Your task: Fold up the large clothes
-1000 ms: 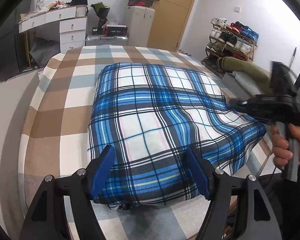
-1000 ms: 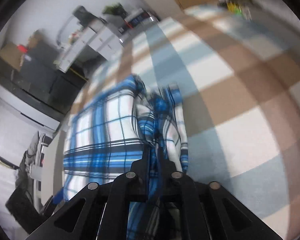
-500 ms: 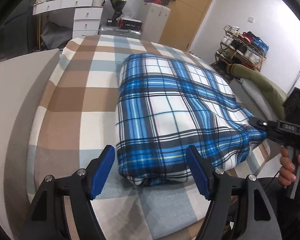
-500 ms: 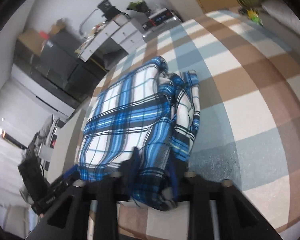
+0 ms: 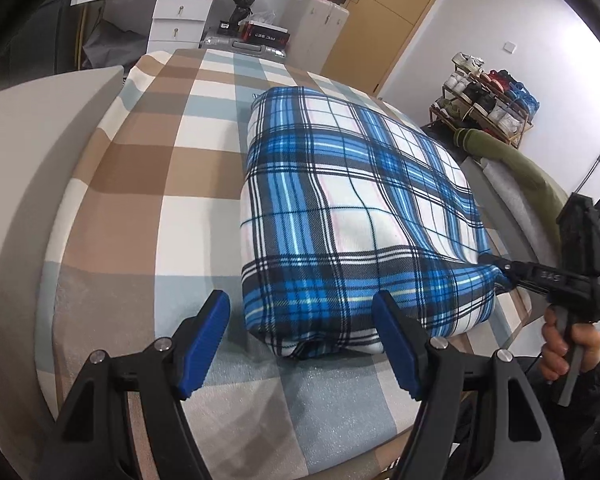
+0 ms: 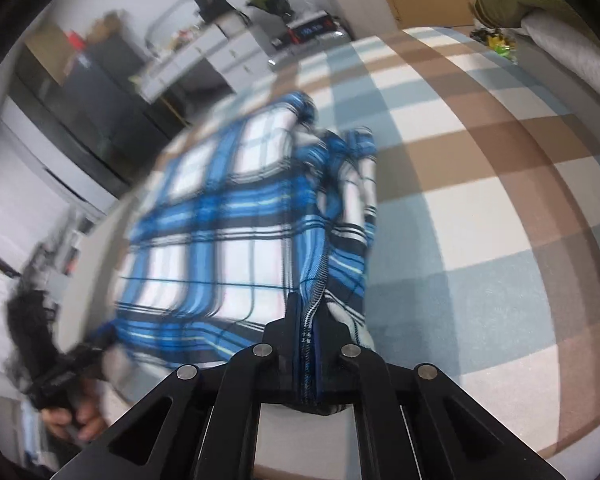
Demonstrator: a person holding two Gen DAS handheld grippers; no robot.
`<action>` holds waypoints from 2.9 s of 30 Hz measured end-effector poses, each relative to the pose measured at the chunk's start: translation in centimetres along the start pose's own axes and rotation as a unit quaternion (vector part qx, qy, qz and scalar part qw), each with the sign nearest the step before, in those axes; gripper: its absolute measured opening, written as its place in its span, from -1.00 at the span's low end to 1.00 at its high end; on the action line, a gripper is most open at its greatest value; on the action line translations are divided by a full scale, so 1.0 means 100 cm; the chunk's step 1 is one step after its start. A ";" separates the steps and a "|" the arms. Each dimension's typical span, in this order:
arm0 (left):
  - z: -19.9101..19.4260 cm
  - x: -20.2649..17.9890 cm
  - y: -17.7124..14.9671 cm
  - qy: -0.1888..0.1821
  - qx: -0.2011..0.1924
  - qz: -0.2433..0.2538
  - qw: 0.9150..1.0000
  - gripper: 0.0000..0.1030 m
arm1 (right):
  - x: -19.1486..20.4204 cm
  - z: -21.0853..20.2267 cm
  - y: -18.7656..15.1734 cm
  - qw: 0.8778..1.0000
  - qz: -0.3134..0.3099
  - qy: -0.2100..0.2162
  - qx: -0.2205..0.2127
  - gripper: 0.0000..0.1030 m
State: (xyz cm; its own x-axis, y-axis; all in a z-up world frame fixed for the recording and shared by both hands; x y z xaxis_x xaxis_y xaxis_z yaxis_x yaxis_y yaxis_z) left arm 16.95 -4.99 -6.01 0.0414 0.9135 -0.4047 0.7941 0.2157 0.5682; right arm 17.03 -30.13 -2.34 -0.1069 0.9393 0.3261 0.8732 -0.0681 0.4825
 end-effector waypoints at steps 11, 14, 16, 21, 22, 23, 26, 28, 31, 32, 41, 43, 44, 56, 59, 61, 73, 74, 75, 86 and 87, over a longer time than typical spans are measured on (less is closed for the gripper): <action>-0.005 0.007 0.006 -0.044 -0.005 -0.031 0.999 0.34 | -0.037 -0.017 0.025 0.990 0.107 0.079 -0.040 0.39; 0.000 0.008 0.017 -0.048 -0.006 -0.047 0.998 0.34 | -0.041 0.000 0.042 0.989 0.119 0.091 -0.016 0.39; 0.006 0.010 0.026 -0.060 -0.005 -0.057 0.997 0.34 | -0.045 0.018 0.053 0.984 0.135 0.118 0.017 0.39; 0.027 0.022 0.049 -0.078 0.010 -0.090 0.993 0.34 | -0.036 0.043 0.069 0.988 0.089 0.112 0.051 0.38; 0.031 0.023 0.051 -0.080 0.017 -0.093 0.992 0.34 | -0.031 0.046 0.072 0.990 0.071 0.112 0.054 0.38; 0.036 0.024 0.053 -0.082 0.026 -0.093 0.992 0.34 | -0.029 0.047 0.072 0.990 0.062 0.113 0.055 0.38; 0.043 0.026 0.056 -0.104 0.037 -0.100 0.989 0.34 | -0.019 0.048 0.072 0.991 0.023 0.112 0.064 0.35; 0.043 0.024 0.057 -0.109 0.044 -0.087 0.989 0.33 | -0.015 0.049 0.068 0.990 0.004 0.122 0.076 0.24; 0.041 0.019 0.055 -0.109 0.051 -0.065 0.991 0.17 | 0.000 0.047 0.055 0.989 -0.062 0.111 0.078 0.05; 0.041 0.019 0.054 -0.107 0.052 -0.062 0.991 0.12 | 0.002 0.047 0.053 0.989 -0.073 0.105 0.075 -0.02; 0.014 0.001 0.053 -0.080 0.003 -0.026 0.996 -0.48 | 0.021 0.028 0.040 0.991 -0.099 0.081 0.023 -0.66; 0.007 -0.003 0.055 -0.079 -0.007 -0.017 0.997 -0.51 | 0.023 0.020 0.042 0.992 -0.092 0.088 0.005 -0.72; 0.003 -0.004 0.055 -0.077 -0.013 -0.014 0.997 -0.51 | 0.023 0.015 0.043 0.991 -0.091 0.094 -0.002 -0.74; -0.098 0.010 0.060 -0.053 -0.126 -0.002 0.991 -0.53 | 0.122 -0.032 0.043 0.970 -0.150 0.173 -0.086 -0.80; -0.134 0.028 0.060 -0.032 -0.167 -0.004 0.985 -0.53 | 0.166 -0.038 0.045 0.960 -0.164 0.203 -0.105 -0.80; -0.158 0.041 0.058 -0.015 -0.196 -0.011 0.980 -0.53 | 0.192 -0.040 0.047 0.953 -0.176 0.218 -0.116 -0.81; -0.238 0.182 0.069 0.154 -0.262 -0.092 0.948 -0.48 | 0.399 0.030 0.048 0.922 -0.189 0.330 -0.074 -0.78; -0.228 0.204 0.069 0.177 -0.249 -0.112 0.946 -0.46 | 0.411 0.056 0.042 0.926 -0.197 0.321 -0.041 -0.72; -0.212 0.227 0.068 0.202 -0.229 -0.136 0.943 -0.43 | 0.419 0.084 0.035 0.933 -0.210 0.293 0.004 -0.56; -0.183 0.259 0.018 0.276 -0.245 -0.192 0.909 -0.26 | 0.407 0.119 0.012 0.940 -0.249 0.229 0.037 -0.34; -0.186 0.254 0.016 0.267 -0.255 -0.179 0.912 -0.24 | 0.410 0.118 0.009 0.937 -0.251 0.240 0.037 -0.34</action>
State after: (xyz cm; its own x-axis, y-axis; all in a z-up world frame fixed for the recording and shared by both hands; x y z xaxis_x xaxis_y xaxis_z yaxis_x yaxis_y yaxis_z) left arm 8.02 24.95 -2.00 -0.5752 0.7610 -0.2999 0.3078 0.5410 0.7826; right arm 19.05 12.26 1.89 -0.6988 0.5863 0.4098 0.6843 0.3810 0.6217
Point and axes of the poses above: each gripper's, at about its wrist camera, not at the fingertips, and z roughly the way its jaws point, x to its left, y to its top, the point moved 1 cm from there along z, roughly the way its jaws point, and after that the axes turned 2 degrees about x, right-handed, at the moved point
